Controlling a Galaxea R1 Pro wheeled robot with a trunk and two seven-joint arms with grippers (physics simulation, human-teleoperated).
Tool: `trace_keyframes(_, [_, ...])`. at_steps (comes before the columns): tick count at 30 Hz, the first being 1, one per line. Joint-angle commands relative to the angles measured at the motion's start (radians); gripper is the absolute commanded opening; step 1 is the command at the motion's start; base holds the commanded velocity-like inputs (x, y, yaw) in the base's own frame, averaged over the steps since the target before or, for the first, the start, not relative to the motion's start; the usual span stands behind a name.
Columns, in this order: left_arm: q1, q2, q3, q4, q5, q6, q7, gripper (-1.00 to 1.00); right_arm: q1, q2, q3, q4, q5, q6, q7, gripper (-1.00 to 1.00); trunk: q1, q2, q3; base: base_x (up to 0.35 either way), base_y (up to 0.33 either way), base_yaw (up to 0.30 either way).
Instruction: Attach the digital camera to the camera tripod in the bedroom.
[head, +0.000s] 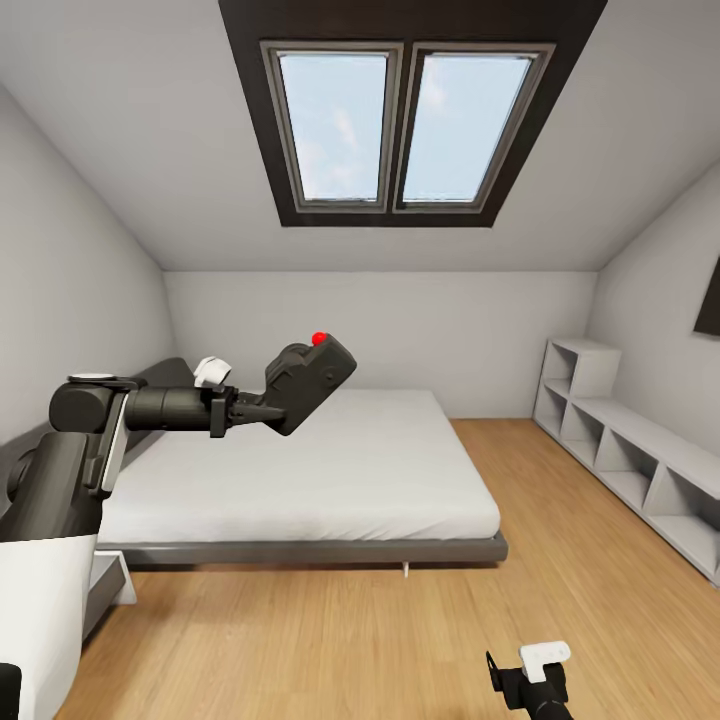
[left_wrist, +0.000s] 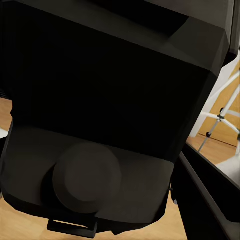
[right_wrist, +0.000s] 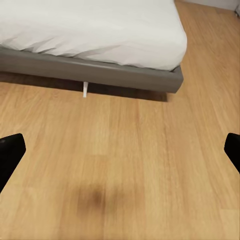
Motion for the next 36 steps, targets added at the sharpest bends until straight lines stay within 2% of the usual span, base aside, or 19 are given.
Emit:
trace_keyframes(1, [-0.001, 0.000, 0.000, -0.001, -0.008, 0.010, -0.008, -1.00, -0.001, 0.000, 0.007, 0.001, -0.001, -0.001, -0.005, 1.00, -0.004, 0.006, 0.002, 0.000, 0.000, 0.000])
trace_keyframes(5, [-0.001, 0.000, -0.001, -0.001, -0.008, 0.010, -0.008, -1.00, -0.001, 0.004, 0.007, 0.011, -0.001, 0.006, -0.005, 1.00, -0.019, 0.034, 0.014, 0.000, 0.000, 0.000])
trace_keyframes(8, [-0.001, 0.000, -0.001, -0.001, -0.008, 0.010, -0.008, -1.00, -0.001, 0.010, 0.007, 0.055, -0.001, 0.012, -0.005, 1.00, -0.031, 0.055, 0.024, 0.000, 0.000, 0.000])
trace_keyframes(11, [-0.001, 0.000, 0.000, -0.001, -0.008, 0.010, -0.008, -1.00, 0.006, 0.014, 0.008, 0.088, -0.001, 0.071, -0.005, 1.00, -0.042, 0.076, 0.033, 0.000, 0.000, 0.000])
trace_keyframes(15, [-0.001, 0.000, -0.001, -0.002, -0.008, 0.010, -0.008, -1.00, 0.047, 0.015, 0.009, 0.096, -0.001, 0.217, -0.004, 1.00, -0.058, 0.104, 0.046, 0.000, 0.000, 0.000])
trace_keyframes(16, [-0.001, 0.000, -0.001, -0.001, -0.008, 0.010, -0.008, -1.00, 0.066, 0.015, 0.009, 0.097, -0.001, 0.284, -0.004, 1.00, -0.061, 0.111, 0.049, 0.000, 0.000, 0.000])
trace_keyframes(22, [-0.001, 0.000, -0.001, -0.001, -0.008, 0.010, -0.008, -1.00, 0.127, 0.018, 0.009, 0.099, 0.000, 0.433, -0.003, 1.00, -0.084, 0.153, 0.068, 0.000, 0.000, 0.000])
trace_keyframes(27, [-0.001, 0.000, -0.004, -0.002, -0.008, 0.010, -0.008, -1.00, 0.167, 0.024, 0.009, 0.099, 0.001, 0.479, -0.004, 1.00, -0.104, 0.188, 0.083, 0.000, 0.000, 0.000])
trace_keyframes(34, [-0.001, -0.001, -0.012, -0.005, -0.008, 0.010, -0.008, -1.00, 0.211, 0.031, 0.009, 0.099, 0.000, 0.497, -0.004, 1.00, -0.130, 0.237, 0.105, 0.000, 0.000, 0.000])
trace_keyframes(35, [-0.001, -0.001, -0.014, -0.005, -0.008, 0.010, -0.008, -1.00, 0.245, 0.032, 0.009, 0.099, -0.001, 0.497, -0.004, 1.00, -0.134, 0.244, 0.108, 0.000, 0.000, 0.000])
trace_keyframes(36, [-0.001, 0.000, -0.013, -0.005, -0.008, 0.010, -0.008, -1.00, 0.251, 0.032, 0.009, 0.099, -0.001, 0.497, -0.004, 1.00, -0.138, 0.251, 0.112, 0.000, 0.000, 0.000])
